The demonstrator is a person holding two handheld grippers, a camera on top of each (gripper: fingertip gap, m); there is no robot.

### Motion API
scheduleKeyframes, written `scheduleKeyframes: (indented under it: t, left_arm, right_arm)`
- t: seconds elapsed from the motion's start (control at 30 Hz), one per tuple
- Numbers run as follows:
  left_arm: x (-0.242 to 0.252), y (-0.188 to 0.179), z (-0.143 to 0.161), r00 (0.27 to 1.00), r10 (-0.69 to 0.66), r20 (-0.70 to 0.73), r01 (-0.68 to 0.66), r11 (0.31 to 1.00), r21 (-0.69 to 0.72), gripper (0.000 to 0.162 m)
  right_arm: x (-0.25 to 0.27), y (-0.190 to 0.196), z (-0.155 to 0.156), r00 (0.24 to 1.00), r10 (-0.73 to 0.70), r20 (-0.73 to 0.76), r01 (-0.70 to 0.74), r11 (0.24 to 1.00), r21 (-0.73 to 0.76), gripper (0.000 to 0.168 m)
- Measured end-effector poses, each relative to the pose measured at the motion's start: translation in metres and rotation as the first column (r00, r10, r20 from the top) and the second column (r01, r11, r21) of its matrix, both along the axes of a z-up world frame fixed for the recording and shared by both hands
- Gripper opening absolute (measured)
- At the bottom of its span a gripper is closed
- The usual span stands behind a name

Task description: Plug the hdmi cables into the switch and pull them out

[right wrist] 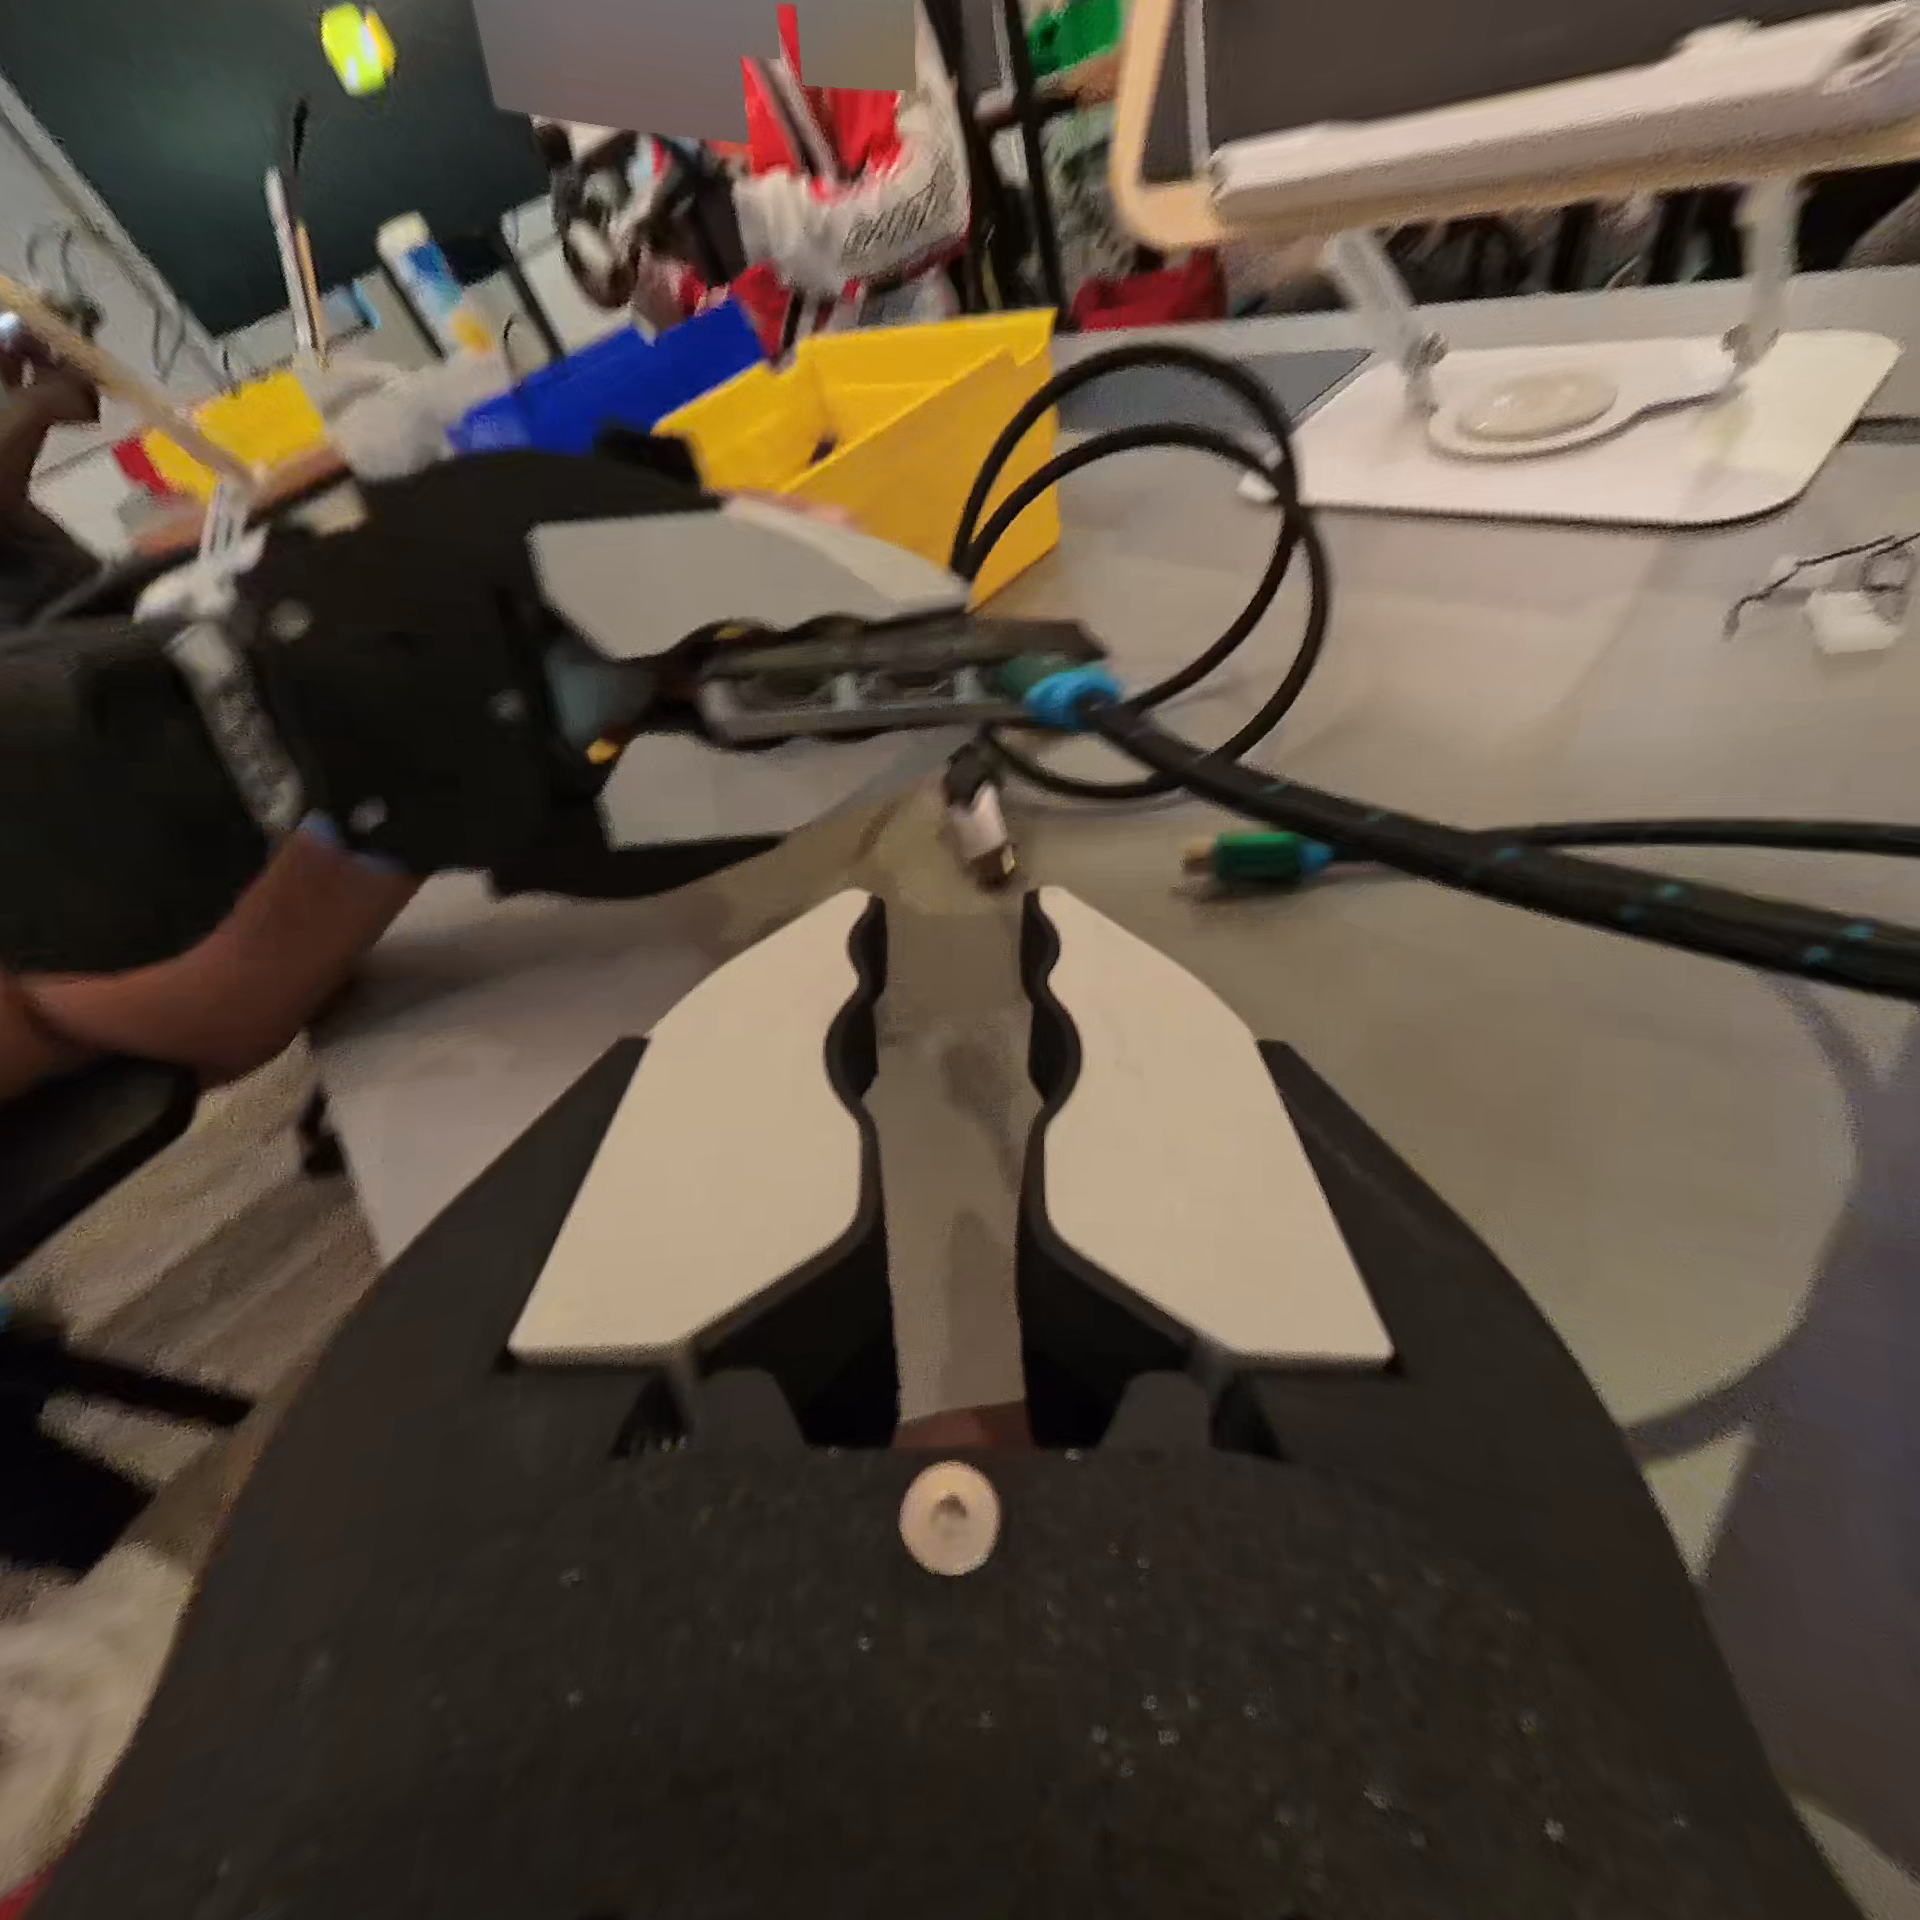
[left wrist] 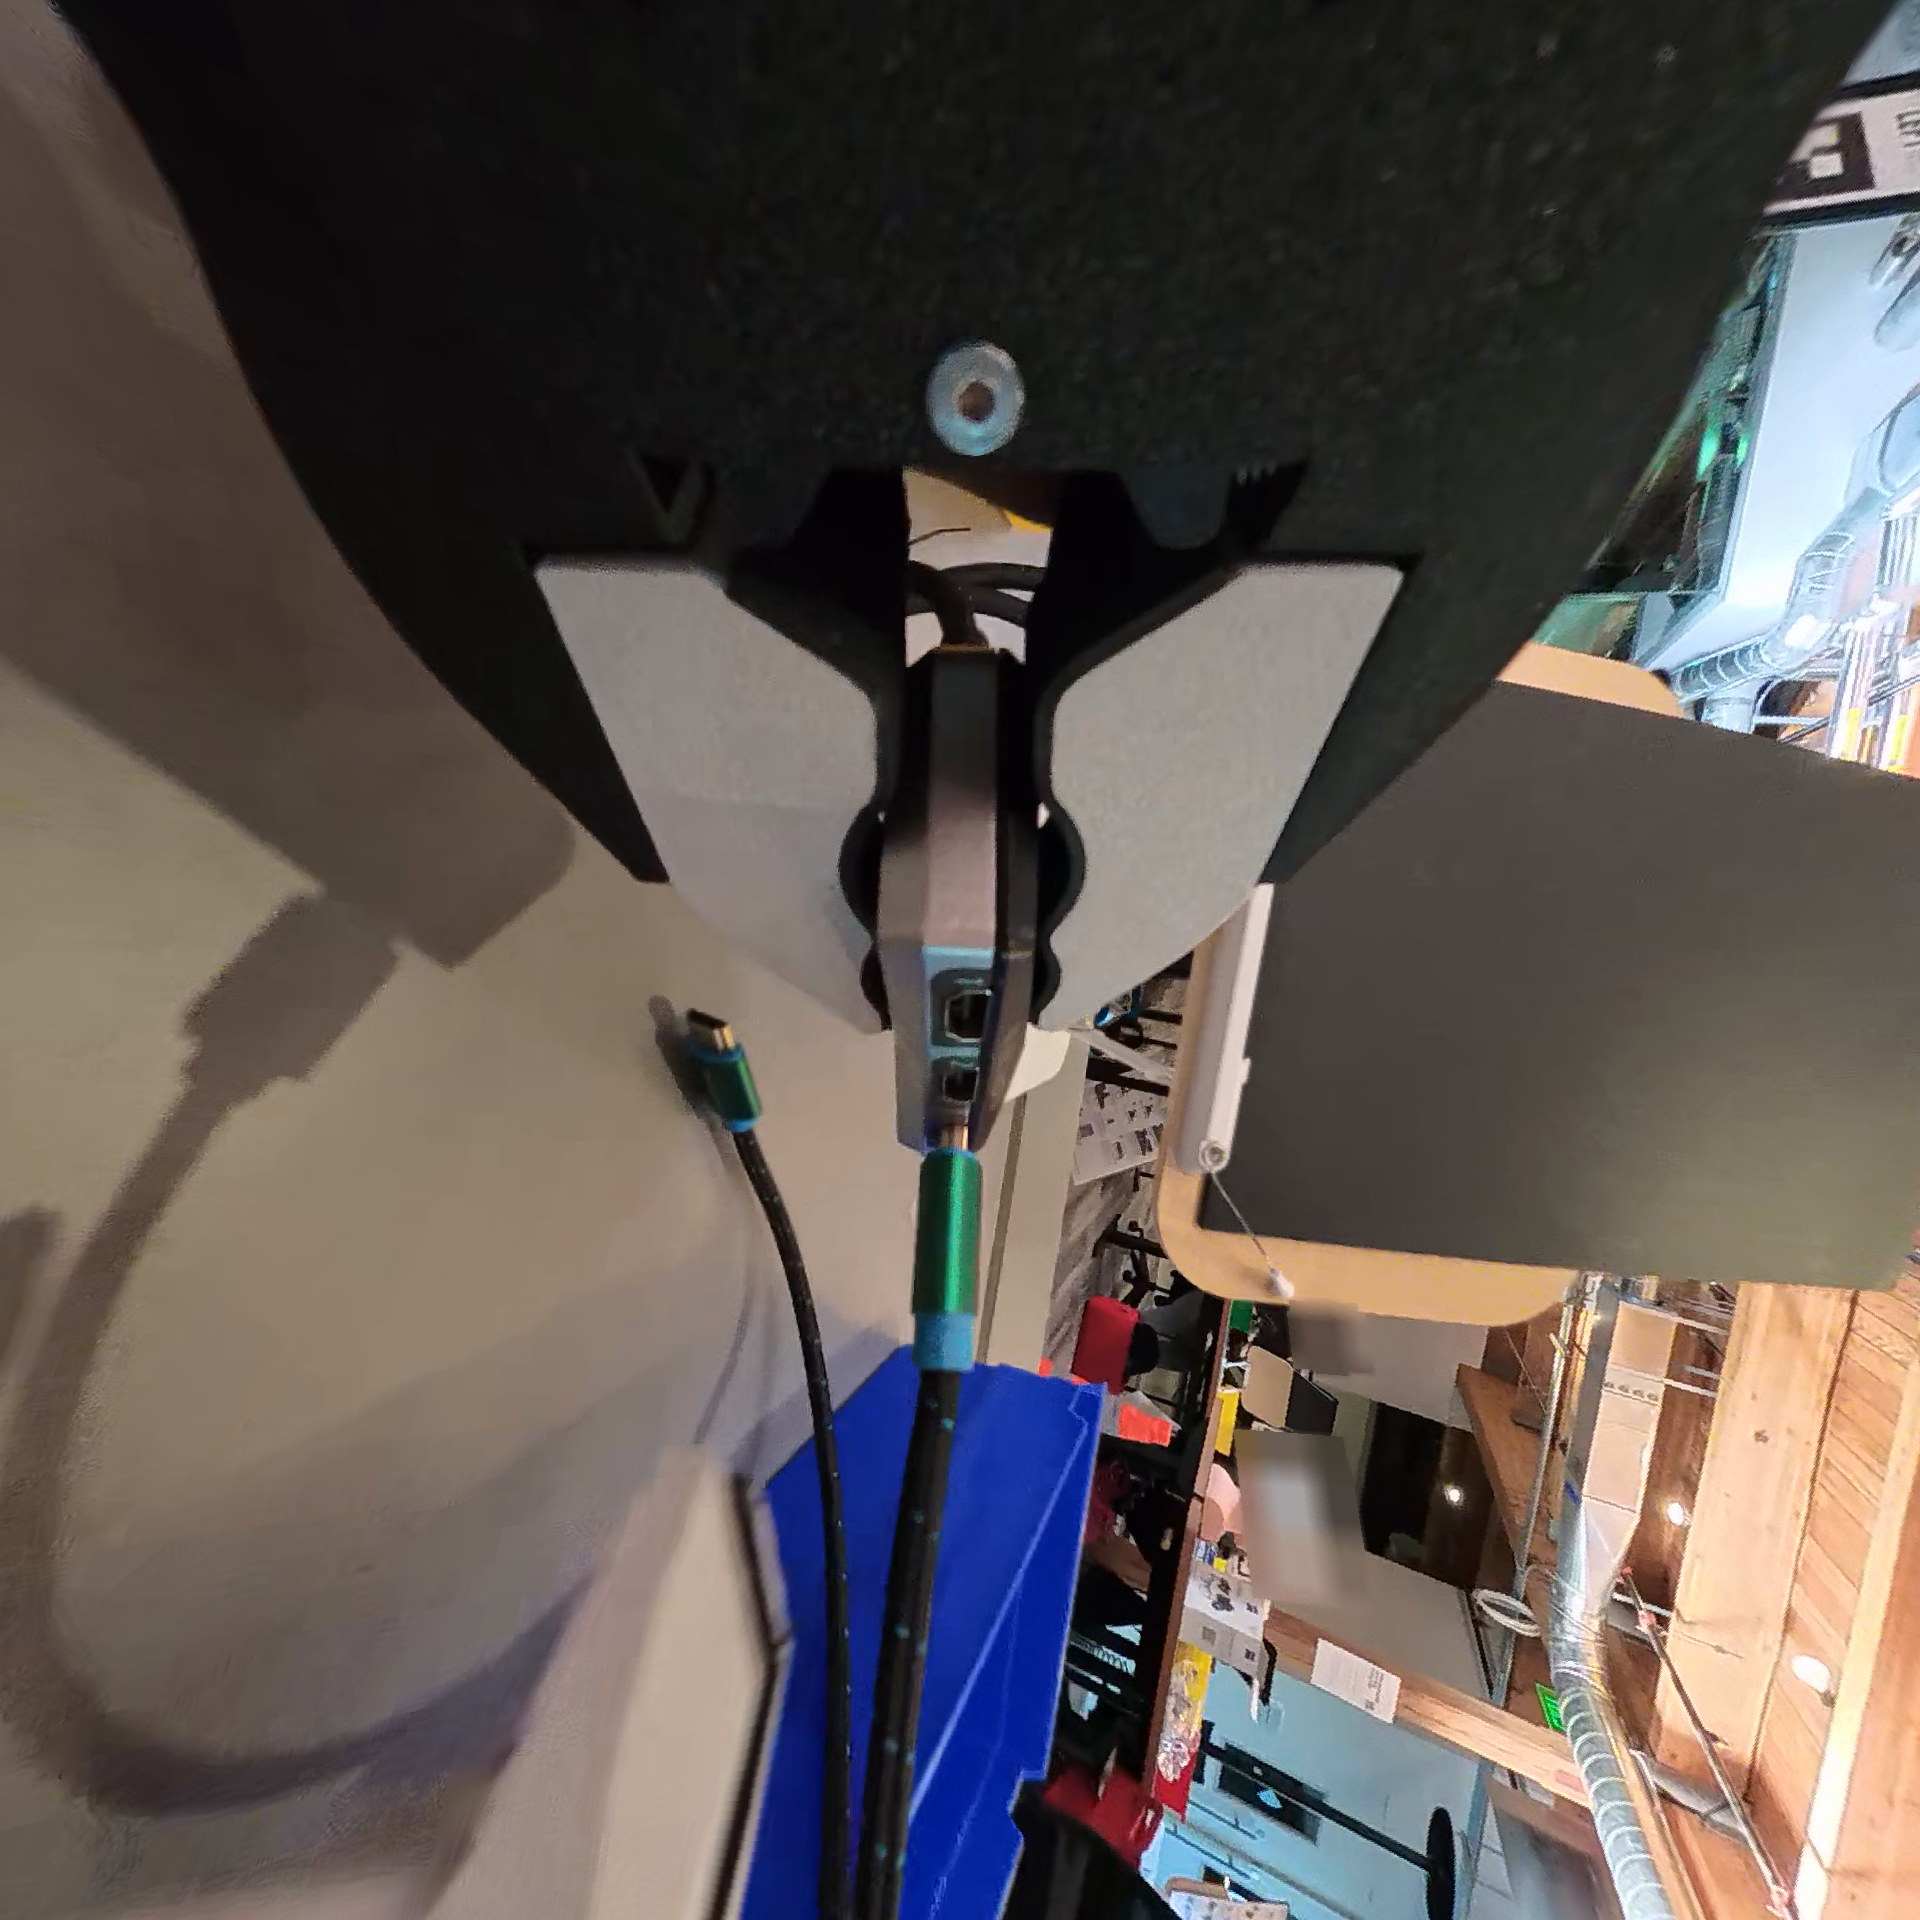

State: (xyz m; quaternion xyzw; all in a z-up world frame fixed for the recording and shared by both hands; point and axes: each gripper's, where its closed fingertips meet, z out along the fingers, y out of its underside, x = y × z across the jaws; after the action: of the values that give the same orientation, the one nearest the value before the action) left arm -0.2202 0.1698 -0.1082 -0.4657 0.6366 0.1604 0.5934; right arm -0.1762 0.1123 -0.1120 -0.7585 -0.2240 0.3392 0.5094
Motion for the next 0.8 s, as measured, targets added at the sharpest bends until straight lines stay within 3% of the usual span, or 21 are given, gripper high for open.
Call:
scheduleKeyframes:
  t: [0.1, 0.2, 0.27, 0.37, 0.5, 0.53, 0.8]
  left_arm:
    - [0.002, -0.004, 0.006, 1.000, -0.010, 0.020, 0.009, 1.000, 0.015, 0.023]
    - [-0.001, -0.003, 0.012, 0.998, -0.016, 0.068, 0.017, 1.000, -0.016, 0.022]
    - [-0.001, -0.003, 0.016, 0.996, -0.012, 0.087, 0.014, 1.000, -0.020, 0.023]
    - [-0.002, -0.002, 0.016, 0.995, -0.002, 0.096, 0.005, 1.000, -0.029, 0.023]
    - [0.003, -0.007, 0.013, 0.996, -0.016, 0.082, 0.017, 1.000, -0.009, 0.023]
    - [0.004, -0.008, 0.014, 0.996, -0.025, 0.088, 0.026, 1.000, -0.012, 0.023]
    - [0.007, -0.012, 0.010, 0.998, -0.042, 0.054, 0.040, 0.999, 0.032, 0.022]
  right_arm:
    - [0.005, 0.020, 0.022, 0.993, -0.018, -0.115, 0.028, 0.996, 0.089, 0.021]
    - [0.001, 0.025, 0.033, 0.992, 0.009, -0.123, 0.010, 0.987, 0.160, 0.019]
    - [0.000, 0.031, 0.029, 0.994, -0.012, -0.112, 0.028, 0.990, 0.141, 0.030]
    - [-0.005, 0.030, 0.027, 0.987, 0.022, -0.162, -0.005, 0.995, 0.103, 0.032]
    - [0.000, 0.035, 0.038, 0.986, -0.006, -0.168, 0.030, 0.990, 0.140, 0.025]
    - [0.001, 0.034, 0.036, 0.990, 0.004, -0.143, 0.016, 0.991, 0.135, 0.015]
    - [0.000, 0.028, 0.034, 0.990, 0.057, -0.133, -0.038, 0.989, 0.144, 0.009]
